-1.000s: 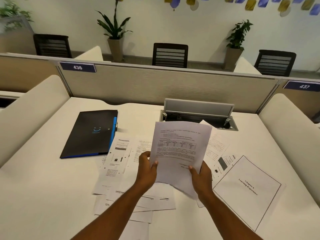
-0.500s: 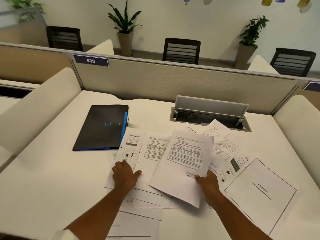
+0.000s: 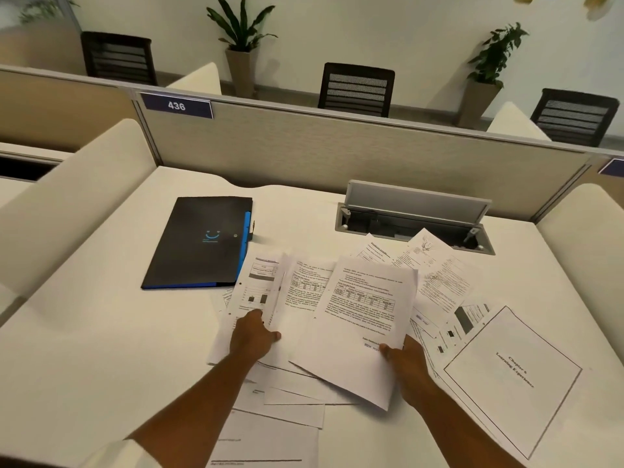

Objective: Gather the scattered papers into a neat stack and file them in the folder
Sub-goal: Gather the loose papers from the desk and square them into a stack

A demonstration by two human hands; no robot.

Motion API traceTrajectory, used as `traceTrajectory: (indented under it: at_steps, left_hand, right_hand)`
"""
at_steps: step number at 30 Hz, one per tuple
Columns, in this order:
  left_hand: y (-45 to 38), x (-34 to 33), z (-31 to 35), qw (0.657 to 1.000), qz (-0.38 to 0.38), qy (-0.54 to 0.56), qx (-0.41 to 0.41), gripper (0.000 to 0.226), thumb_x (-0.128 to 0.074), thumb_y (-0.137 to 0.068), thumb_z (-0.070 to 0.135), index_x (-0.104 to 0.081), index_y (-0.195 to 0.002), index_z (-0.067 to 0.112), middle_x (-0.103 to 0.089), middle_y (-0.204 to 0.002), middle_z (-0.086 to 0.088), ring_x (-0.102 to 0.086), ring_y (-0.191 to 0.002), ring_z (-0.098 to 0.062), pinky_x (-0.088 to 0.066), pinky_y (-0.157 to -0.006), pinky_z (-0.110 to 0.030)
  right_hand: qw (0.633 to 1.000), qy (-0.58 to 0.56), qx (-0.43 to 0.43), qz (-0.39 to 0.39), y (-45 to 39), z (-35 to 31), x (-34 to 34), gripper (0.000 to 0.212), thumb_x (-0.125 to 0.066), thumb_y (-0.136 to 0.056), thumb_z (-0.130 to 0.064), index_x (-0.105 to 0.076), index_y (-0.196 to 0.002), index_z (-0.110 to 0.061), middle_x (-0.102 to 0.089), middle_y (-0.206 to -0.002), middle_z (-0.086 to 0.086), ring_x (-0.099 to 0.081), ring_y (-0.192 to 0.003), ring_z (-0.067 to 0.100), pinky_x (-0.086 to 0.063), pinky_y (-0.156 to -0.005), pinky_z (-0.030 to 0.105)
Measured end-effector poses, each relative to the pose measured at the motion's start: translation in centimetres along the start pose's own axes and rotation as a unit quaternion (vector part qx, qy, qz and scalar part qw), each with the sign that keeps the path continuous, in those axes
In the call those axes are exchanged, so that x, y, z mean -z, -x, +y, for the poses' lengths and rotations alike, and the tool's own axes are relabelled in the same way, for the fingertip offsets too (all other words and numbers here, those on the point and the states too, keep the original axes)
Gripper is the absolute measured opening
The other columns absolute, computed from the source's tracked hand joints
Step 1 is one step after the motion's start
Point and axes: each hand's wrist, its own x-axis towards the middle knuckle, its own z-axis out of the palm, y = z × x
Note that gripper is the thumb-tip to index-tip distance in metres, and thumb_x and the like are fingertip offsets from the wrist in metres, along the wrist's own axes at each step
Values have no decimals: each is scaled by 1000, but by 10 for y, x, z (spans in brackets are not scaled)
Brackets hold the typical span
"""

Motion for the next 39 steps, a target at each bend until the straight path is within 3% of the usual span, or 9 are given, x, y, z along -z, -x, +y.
traceTrajectory:
  at_steps: [7,10,16,19,23,30,34,36,39]
  left_hand:
    - [6,6,-1,994,-66,82,-1,75,-86,-70,14,-48,-134,9,-54,-134,-8,-52,-120,-28,-44,-101,-37]
    - [13,8,-4,982,-160,101,11,81,-85,-67,7,-43,-136,16,-53,-125,-2,-49,-106,-17,-45,-89,-30]
    - [23,15,5,949,-274,152,39,97,-74,-66,-9,-29,-141,33,-49,-115,8,-49,-104,-21,-54,-74,-37]
    - [23,9,11,940,-249,225,61,69,-75,-77,5,-41,-133,27,-51,-134,1,-45,-120,-26,-40,-102,-51]
    - [26,-2,19,954,-190,229,21,57,-71,-86,36,-49,-135,17,-53,-139,0,-48,-128,-28,-37,-110,-48]
    - [32,-17,23,972,-141,184,-25,63,-74,-82,10,-44,-137,13,-53,-137,-6,-49,-114,-18,-43,-102,-36]
    - [39,-15,24,964,-163,203,-61,74,-73,-83,7,-36,-145,23,-43,-145,2,-41,-129,-20,-37,-108,-39]
    - [42,-11,24,954,-182,228,-71,76,-72,-84,7,-34,-145,28,-42,-145,5,-39,-131,-20,-37,-109,-43]
    - [47,-7,26,939,-205,267,-79,76,-71,-85,8,-32,-147,31,-45,-143,7,-41,-131,-21,-37,-109,-48]
  right_hand:
    - [999,-15,-1,-50,-2,-7,8,35,-66,-92,4,-70,-113,-24,-80,-104,-7,-77,-88,19,-61,-64,28]
    - [998,-17,0,-68,-4,-6,14,36,-66,-92,4,-69,-117,-21,-79,-106,-5,-78,-90,21,-62,-67,31]
    - [997,-8,-18,-78,-6,0,15,37,-65,-92,5,-68,-119,-20,-79,-108,-1,-76,-95,27,-63,-79,42]
    - [996,2,-38,-75,-6,1,10,37,-65,-92,6,-66,-124,-13,-77,-113,7,-73,-100,33,-61,-86,47]
    - [995,19,-41,-84,-6,-6,0,34,-65,-93,5,-66,-123,-11,-76,-109,4,-73,-97,27,-59,-76,36]
    - [987,103,2,-123,-5,-9,-14,37,-66,-96,-6,-57,-131,-13,-67,-128,5,-65,-107,21,-54,-86,32]
    - [985,154,47,-63,-2,-13,-14,32,-70,-95,-25,-60,-125,-22,-69,-120,-4,-66,-103,16,-52,-80,28]
    - [990,122,61,-33,-2,-17,-10,29,-76,-91,-31,-61,-115,-29,-71,-112,-9,-67,-100,10,-50,-72,22]
    - [998,16,32,-46,0,-29,-3,57,-83,-84,-34,-51,-129,-20,-74,-113,-2,-72,-94,12,-54,-67,22]
